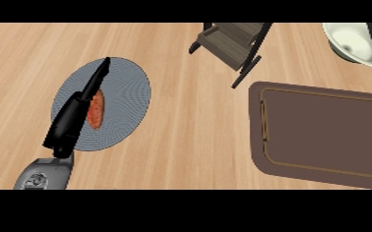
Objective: Pick the tomato from the tray and place it in the tiered basket
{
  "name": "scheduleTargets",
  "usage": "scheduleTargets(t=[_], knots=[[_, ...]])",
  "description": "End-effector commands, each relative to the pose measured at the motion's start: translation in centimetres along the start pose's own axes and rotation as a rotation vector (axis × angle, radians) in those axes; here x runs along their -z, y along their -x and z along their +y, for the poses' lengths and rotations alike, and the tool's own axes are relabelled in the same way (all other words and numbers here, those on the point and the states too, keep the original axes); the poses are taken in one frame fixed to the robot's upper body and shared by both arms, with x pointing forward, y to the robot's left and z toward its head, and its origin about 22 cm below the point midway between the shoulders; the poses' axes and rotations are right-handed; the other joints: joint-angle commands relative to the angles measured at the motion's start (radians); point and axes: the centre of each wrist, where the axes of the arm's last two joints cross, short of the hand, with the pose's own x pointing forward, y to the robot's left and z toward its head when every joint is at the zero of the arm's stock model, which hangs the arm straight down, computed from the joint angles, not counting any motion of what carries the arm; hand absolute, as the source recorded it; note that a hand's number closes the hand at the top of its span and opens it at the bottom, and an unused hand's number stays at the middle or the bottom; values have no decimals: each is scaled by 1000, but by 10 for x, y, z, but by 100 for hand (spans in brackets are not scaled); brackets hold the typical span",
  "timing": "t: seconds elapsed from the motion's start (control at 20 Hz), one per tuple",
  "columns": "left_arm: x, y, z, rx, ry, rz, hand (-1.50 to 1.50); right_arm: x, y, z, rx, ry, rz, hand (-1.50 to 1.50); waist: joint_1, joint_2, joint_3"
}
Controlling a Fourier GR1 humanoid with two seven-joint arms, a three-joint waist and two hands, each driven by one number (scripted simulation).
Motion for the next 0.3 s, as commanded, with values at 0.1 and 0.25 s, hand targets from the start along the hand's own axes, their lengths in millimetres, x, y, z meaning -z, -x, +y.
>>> scheduleTargets(t=[0.1, 0.25], knots=[[1, 1, 5, 13, -16, 15, 0, 17, 2, -35, 70, 309, 2, -150, -26, -11, 0], [-9, 9, 18, 9, -30, 48, 0, 33, 13, -78, 67, 420, 62, -150, -53, -23, 1]])
